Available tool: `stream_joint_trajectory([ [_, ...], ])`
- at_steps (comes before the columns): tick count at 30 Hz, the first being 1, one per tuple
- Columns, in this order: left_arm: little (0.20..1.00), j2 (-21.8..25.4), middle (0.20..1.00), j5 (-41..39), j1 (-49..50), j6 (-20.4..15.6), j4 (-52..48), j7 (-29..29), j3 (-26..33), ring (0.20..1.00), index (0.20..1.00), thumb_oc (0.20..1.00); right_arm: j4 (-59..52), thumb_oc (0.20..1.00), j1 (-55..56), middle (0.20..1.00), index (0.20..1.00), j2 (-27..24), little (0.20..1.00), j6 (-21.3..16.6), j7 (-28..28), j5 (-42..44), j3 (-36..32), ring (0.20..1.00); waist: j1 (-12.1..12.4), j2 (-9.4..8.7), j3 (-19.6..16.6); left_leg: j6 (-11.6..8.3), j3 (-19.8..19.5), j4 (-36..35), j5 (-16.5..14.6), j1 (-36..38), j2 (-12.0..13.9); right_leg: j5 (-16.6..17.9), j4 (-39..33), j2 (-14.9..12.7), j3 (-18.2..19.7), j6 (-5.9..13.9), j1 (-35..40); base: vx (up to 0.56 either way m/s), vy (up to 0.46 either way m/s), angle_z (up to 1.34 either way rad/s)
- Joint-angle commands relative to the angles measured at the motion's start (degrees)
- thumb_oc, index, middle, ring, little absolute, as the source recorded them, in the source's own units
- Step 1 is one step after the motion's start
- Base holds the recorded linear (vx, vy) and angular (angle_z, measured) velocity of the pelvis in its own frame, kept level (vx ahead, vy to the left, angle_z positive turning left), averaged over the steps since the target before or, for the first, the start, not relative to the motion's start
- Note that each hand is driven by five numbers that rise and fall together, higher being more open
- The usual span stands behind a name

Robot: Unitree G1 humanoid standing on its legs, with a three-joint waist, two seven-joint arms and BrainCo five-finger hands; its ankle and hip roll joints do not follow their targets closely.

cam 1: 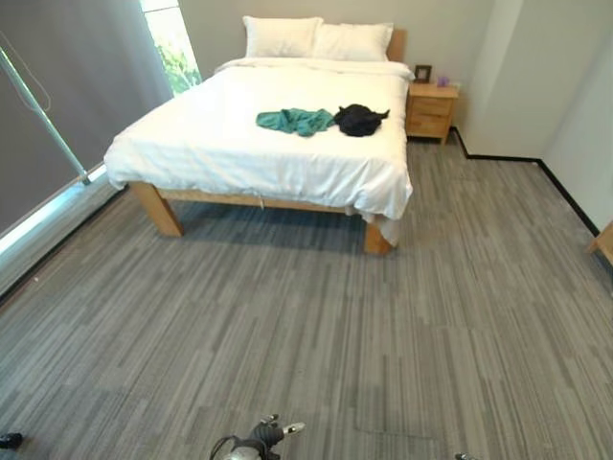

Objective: Pick up bed clothes into laundry basket.

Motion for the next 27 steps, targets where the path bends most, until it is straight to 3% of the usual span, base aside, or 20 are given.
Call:
stream_joint_trajectory([
  [1,1.0,1.2,1.0,1.4,-0.7,-0.1,1.6,-0.7,-0.9,1.0,1.0,1.0,2.7,1.0,-3.7,1.0,1.0,0.9,1.0,-0.9,0.6,0.7,1.5,1.0,0.8,-2.01,2.3,-1.84,0.4,-3.5,1.7,0.1,-0.6,2.7,-6.7,-4.2,-2.0,5.85,6.4,0.0,0.0,0.0],
  [17,1.0,-0.4,1.0,-0.5,-2.4,-0.3,1.2,0.7,-1.8,1.0,1.0,1.0,3.8,1.0,-4.2,1.0,1.0,0.6,1.0,-0.3,0.2,-0.6,1.4,1.0,0.2,-1.94,1.8,-1.16,0.6,-3.5,0.6,1.2,-1.7,3.6,-7.4,-5.2,-1.4,6.72,6.9,0.01,0.015,-0.01],
  [19,1.0,-0.2,1.0,-0.3,-2.5,-0.1,2.0,0.8,-1.5,1.0,1.0,1.0,4.4,1.0,-4.9,1.0,1.0,0.0,1.0,0.0,0.0,1.2,-0.3,1.0,0.0,-1.73,1.7,-0.7,0.8,-3.5,0.1,1.1,-2.2,4.2,-6.6,-6.0,-0.8,7.24,5.9,0.01,0.111,-0.02],
  [21,1.0,0.5,1.0,-2.8,-3.4,0.2,2.7,2.2,0.4,1.0,1.0,1.0,3.0,1.0,-6.3,1.0,1.0,-0.4,1.0,-0.4,0.1,8.5,-3.6,1.0,-0.3,-1.46,1.9,-0.32,1.3,-3.5,0.0,0.8,-2.6,4.6,-5.5,-6.5,0.3,7.62,4.9,0.0,0.129,-0.08],
  [22,1.0,1.6,1.0,-8.2,-4.1,-0.8,0.2,3.5,3.0,1.0,1.0,1.0,0.2,1.0,-6.9,1.0,1.0,-0.5,1.0,-1.4,0.0,16.0,-6.6,1.0,-0.4,-1.29,2.3,-0.15,1.5,-3.5,-0.1,0.5,-2.8,4.7,-4.8,-6.8,0.9,7.78,4.0,-0.05,0.155,-0.11],
  [23,1.0,3.5,1.0,-15.2,-3.8,-3.1,-8.4,5.1,4.8,1.0,1.0,1.0,-5.7,1.0,-7.0,1.0,1.0,-0.7,1.0,-3.7,-0.1,26.7,-10.0,1.0,-0.6,-1.14,3.3,-0.09,1.5,-3.5,0.0,-0.3,-2.9,5.0,-4.4,-6.6,1.6,7.75,2.7,-0.06,0.13,-0.2],
  [25,1.0,7.2,1.0,-15.8,-1.3,-3.9,-24.0,5.8,4.5,1.0,1.0,1.0,-15.8,1.0,-5.6,1.0,1.0,-1.5,1.0,-5.1,0.5,33.7,-11.5,1.0,-0.4,-1.41,4.1,-0.22,1.4,-3.5,0.2,-0.9,-2.8,5.0,-4.6,-6.2,1.6,7.72,2.3,-0.04,0.053,-0.21],
  [27,1.0,11.4,1.0,-15.5,0.1,-3.8,-34.6,6.6,5.2,1.0,1.0,1.0,-25.4,1.0,-4.2,1.0,1.0,-2.5,1.0,-5.8,-0.1,35.1,-11.5,1.0,-0.3,-1.93,4.4,-0.32,0.8,-3.5,0.9,-2.0,-2.6,5.1,-4.9,-5.2,2.7,7.54,1.2,-0.03,-0.017,-0.01],
])
